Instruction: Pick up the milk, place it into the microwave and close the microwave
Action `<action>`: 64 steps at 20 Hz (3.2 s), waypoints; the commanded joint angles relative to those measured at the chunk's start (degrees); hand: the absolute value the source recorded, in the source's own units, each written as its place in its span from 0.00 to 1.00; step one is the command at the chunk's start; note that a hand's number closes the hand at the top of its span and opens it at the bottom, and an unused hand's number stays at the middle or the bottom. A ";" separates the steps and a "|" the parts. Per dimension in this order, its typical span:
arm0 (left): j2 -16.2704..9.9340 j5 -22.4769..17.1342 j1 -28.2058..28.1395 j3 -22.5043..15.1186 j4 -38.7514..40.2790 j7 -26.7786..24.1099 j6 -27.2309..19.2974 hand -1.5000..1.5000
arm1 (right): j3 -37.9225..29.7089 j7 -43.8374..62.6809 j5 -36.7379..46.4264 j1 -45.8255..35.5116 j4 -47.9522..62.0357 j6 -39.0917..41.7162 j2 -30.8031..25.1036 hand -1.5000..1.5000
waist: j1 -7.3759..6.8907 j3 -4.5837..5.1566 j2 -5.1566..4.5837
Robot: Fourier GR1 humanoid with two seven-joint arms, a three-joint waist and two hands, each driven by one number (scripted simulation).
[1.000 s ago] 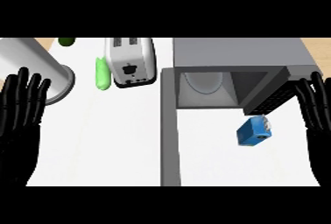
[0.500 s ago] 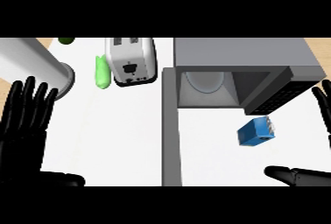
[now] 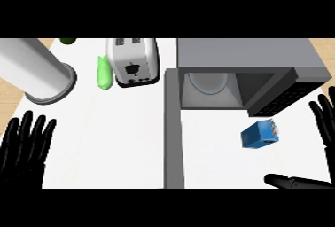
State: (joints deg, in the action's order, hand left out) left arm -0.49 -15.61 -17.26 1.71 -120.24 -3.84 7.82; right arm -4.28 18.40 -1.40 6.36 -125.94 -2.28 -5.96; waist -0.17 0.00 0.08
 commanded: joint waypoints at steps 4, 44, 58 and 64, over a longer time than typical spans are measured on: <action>0.47 1.91 -5.01 -3.24 0.84 -5.67 1.12 0.00 | -0.25 -10.10 1.22 3.33 9.92 1.63 2.78 0.00 | -0.05 -0.01 -0.05; 0.45 0.50 -20.78 -3.20 -0.82 -16.51 9.81 0.00 | -12.86 -57.49 1.76 -11.66 75.60 0.34 -1.57 0.00 | -0.42 -0.03 -0.07; -1.21 -3.08 -22.63 0.78 1.22 -18.59 13.59 0.00 | -12.56 -55.61 -1.31 -17.64 78.62 1.11 -2.34 0.00 | -0.39 0.00 -0.04; 0.45 0.37 -19.41 -0.38 4.42 -19.28 12.46 0.00 | -13.02 -56.12 -0.65 -19.47 79.70 -5.27 -2.08 0.00 | -0.18 0.02 -0.01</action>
State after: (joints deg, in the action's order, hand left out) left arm -0.77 -16.82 -36.36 1.81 -117.92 -20.94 19.70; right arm -16.74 -41.99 -1.82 -10.64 -44.56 -3.56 -7.43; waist -0.17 0.00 0.10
